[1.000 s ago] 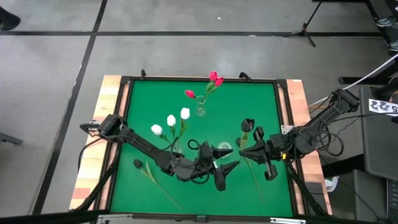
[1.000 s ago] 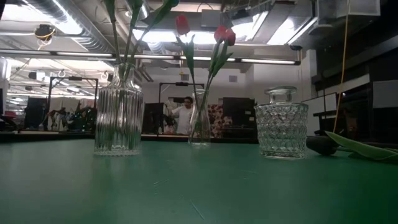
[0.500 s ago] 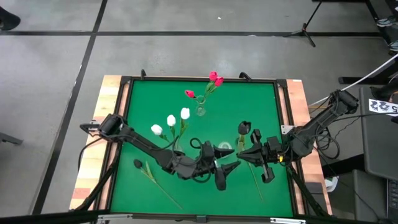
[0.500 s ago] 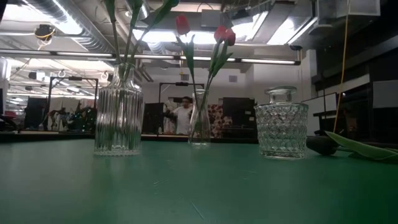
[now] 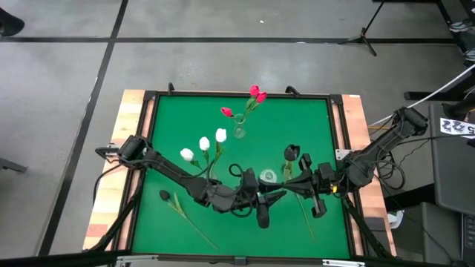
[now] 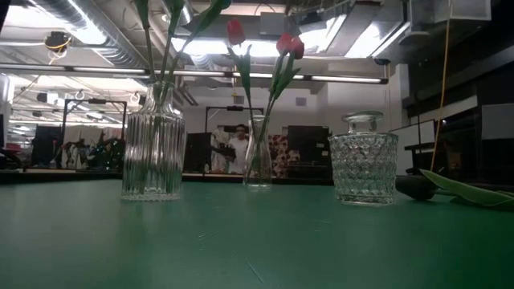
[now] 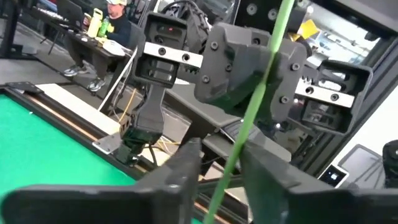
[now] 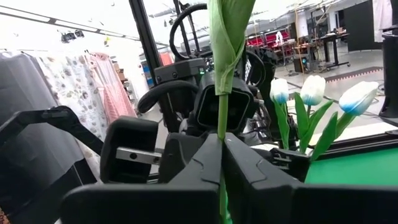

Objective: Sort flowers into vase by color
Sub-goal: Put the top black tulip into the bottom right transparent vase

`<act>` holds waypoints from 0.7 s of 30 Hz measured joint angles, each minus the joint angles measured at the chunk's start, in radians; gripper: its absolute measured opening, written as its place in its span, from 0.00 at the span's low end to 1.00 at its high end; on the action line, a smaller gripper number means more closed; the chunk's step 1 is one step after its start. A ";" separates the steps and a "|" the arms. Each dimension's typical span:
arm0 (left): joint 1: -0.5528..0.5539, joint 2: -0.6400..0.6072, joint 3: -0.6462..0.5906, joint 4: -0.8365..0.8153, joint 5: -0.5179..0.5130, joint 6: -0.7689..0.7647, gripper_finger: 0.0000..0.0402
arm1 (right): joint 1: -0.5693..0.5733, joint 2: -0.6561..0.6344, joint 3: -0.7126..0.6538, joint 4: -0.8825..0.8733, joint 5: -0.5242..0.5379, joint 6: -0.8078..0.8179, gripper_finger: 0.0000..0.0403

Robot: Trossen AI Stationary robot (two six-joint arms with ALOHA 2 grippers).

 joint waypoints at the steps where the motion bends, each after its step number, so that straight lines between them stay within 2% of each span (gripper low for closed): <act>1: 0.000 0.000 0.000 -0.009 0.001 -0.006 0.23 | 0.000 0.000 0.000 0.000 0.001 0.000 0.02; 6: -0.004 0.000 0.000 -0.033 0.003 -0.015 0.03 | 0.000 0.000 0.000 -0.006 0.006 -0.001 0.09; 15: -0.025 0.000 0.000 -0.038 -0.059 -0.007 0.01 | 0.000 0.000 0.000 -0.006 0.002 0.000 0.12; 19: -0.056 0.000 0.000 -0.039 -0.186 0.015 0.01 | 0.000 -0.007 0.000 -0.006 -0.002 -0.009 0.13; 21: -0.079 0.000 0.000 -0.040 -0.276 0.043 0.01 | 0.001 -0.023 0.000 0.001 -0.065 -0.034 0.13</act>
